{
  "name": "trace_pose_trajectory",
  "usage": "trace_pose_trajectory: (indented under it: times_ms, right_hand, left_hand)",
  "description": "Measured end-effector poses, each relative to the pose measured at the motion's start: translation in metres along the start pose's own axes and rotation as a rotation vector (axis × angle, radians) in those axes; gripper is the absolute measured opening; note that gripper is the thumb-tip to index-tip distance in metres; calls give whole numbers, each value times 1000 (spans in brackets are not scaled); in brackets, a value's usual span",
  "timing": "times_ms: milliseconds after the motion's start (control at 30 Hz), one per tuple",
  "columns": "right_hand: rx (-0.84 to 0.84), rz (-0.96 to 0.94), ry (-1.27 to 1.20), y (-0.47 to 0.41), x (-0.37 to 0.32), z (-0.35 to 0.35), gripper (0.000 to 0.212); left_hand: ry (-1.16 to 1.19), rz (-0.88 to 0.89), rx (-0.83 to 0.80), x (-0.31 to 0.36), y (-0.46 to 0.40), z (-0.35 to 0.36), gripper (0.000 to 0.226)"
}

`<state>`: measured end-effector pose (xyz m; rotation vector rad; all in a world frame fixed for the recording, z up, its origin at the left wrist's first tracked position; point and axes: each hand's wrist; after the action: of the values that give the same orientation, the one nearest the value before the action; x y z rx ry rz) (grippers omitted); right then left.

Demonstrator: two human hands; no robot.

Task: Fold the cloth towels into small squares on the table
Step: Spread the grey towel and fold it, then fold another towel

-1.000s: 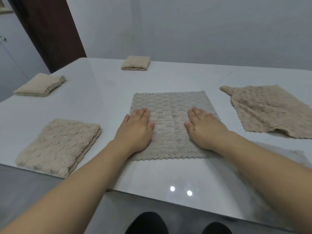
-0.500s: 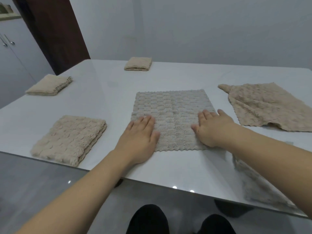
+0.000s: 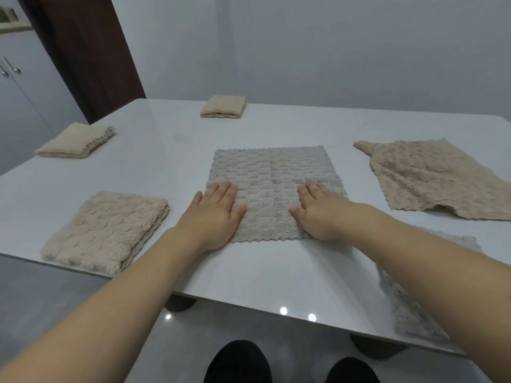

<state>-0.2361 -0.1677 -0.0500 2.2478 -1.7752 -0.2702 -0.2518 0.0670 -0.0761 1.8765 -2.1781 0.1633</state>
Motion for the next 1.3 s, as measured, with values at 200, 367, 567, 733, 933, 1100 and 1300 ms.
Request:
trace_pose_trajectory:
  times_ms: [200, 367, 567, 733, 933, 1100, 1300]
  right_hand:
    - [139, -73, -131, -20, -13, -15, 63]
    - [283, -64, -72, -35, -20, 8, 59]
    - [223, 134, -26, -34, 16, 5, 61]
    - [290, 17, -85, -50, -11, -1, 59]
    - [169, 43, -12, -48, 25, 1, 62]
    - [259, 36, -30, -68, 14, -15, 59]
    - [199, 30, -40, -80, 23, -6, 59]
  left_hand:
    - [-23, -16, 118, 7, -21, -5, 61]
    - [51, 60, 124, 37, -20, 13, 59]
    - [-82, -106, 39, -7, -16, -12, 63]
    - [37, 34, 131, 46, -33, -4, 61]
    - [-17, 6, 34, 8, -31, 0, 64]
    - [16, -87, 122, 25, -63, -11, 64]
    - [-17, -56, 31, 17, -75, -1, 63]
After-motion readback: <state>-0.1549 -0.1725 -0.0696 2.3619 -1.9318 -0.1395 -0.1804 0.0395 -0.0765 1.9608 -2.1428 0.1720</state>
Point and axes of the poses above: each hand's wrist, its own y-axis away from the middle knuckle, its own z-axis out of the palm, x = y × z, and after that the axes turned 6 degrees about y, right-handed
